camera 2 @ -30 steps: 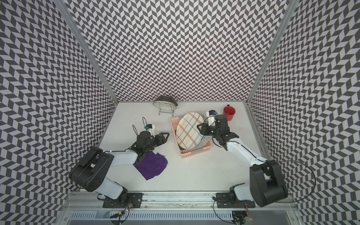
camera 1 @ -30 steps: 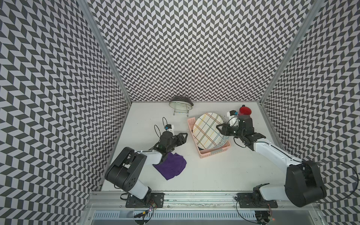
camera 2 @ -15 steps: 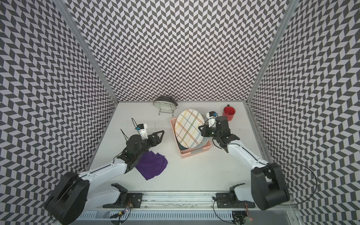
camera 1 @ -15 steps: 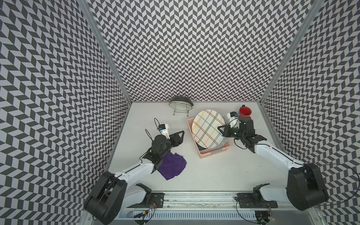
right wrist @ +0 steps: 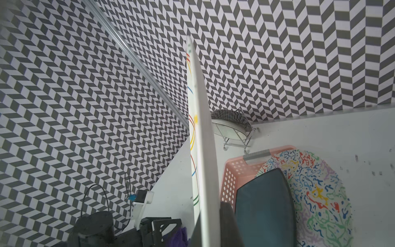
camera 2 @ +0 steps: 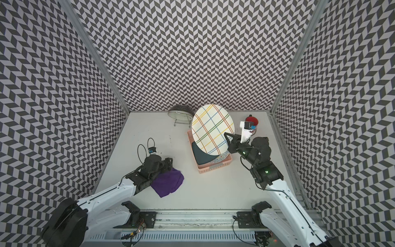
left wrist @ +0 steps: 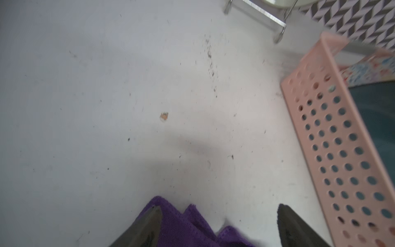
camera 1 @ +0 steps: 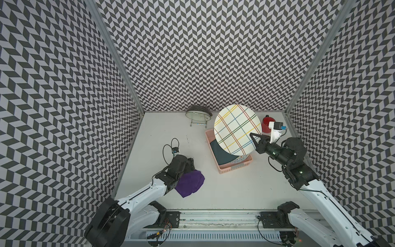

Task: Wipe the wet plate dry
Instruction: Pick up the towel at the center of the board.

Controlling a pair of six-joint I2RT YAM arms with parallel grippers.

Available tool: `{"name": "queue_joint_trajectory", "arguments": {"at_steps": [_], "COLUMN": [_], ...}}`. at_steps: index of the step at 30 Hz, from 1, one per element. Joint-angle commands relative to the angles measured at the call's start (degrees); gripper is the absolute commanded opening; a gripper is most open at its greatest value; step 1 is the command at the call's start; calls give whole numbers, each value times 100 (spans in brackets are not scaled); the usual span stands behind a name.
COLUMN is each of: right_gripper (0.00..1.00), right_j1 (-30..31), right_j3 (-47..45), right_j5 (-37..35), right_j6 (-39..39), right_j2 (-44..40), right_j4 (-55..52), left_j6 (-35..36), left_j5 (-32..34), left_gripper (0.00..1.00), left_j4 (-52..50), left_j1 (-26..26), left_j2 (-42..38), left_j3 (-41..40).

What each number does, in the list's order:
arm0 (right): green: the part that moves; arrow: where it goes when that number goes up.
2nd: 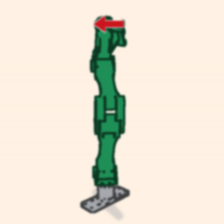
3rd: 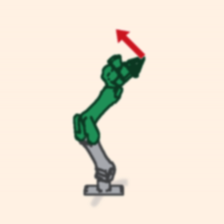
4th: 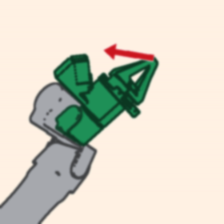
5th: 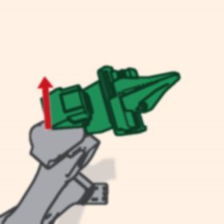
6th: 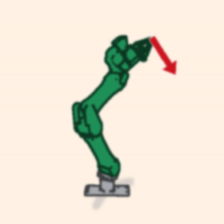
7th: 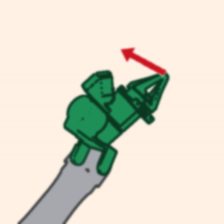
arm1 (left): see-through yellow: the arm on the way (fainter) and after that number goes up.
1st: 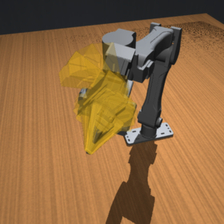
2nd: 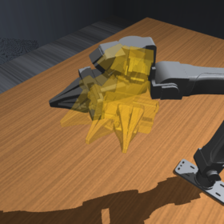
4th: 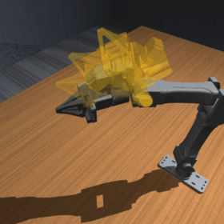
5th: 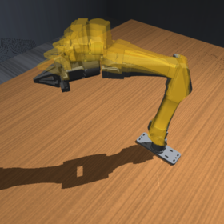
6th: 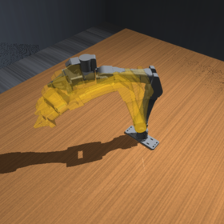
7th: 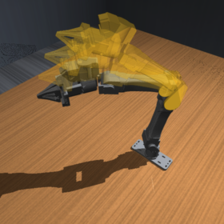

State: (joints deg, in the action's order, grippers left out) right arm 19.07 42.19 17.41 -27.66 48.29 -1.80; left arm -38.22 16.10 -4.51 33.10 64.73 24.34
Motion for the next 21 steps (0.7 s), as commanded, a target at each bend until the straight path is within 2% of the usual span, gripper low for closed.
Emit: {"name": "queue_joint_trajectory", "arguments": {"at_steps": [1,3,6,9,10,12,14,15,17,19,21], "right_gripper": [0,0,0,0,0,0,0,0,0,0,0], "right_j1": [27,31,27,27,31,27,27,27,27,27,27], "right_j3": [88,60,3,-26,-47,-99,-149,-175,-237,-335,-529], "right_j5": [62,23,-7,0,3,-5,-9,-9,-10,109,452], "right_j6": [-38,2,25,62,67,68,26,6,-43,-134,-356], "right_j2": [-206,-316,-459,-542,-564,-643,-743,-790,-881,-944,-990], "right_j4": [-21,-124,-175,-336,-393,-466,-491,-496,-490,-460,-291], "left_j6": [-380,-822,-1241,-1094,-1050,-1141,-1319,-1392,-1454,-1308,-831], "left_j5": [183,496,702,387,249,170,349,474,808,1285,1643], "left_gripper": [75,75,78,83,80,63,37,22,3,0,0], "left_j4": [-786,-973,-982,-717,-601,-461,-440,-491,-788,-1278,-1482], "left_j1": [477,723,816,904,951,1050,1162,1186,1183,1166,1143], "left_j2": [454,751,1260,1974,2181,2459,2481,2332,1714,605,-601], "left_j3": [337,368,346,410,427,455,467,467,535,750,1015]}}
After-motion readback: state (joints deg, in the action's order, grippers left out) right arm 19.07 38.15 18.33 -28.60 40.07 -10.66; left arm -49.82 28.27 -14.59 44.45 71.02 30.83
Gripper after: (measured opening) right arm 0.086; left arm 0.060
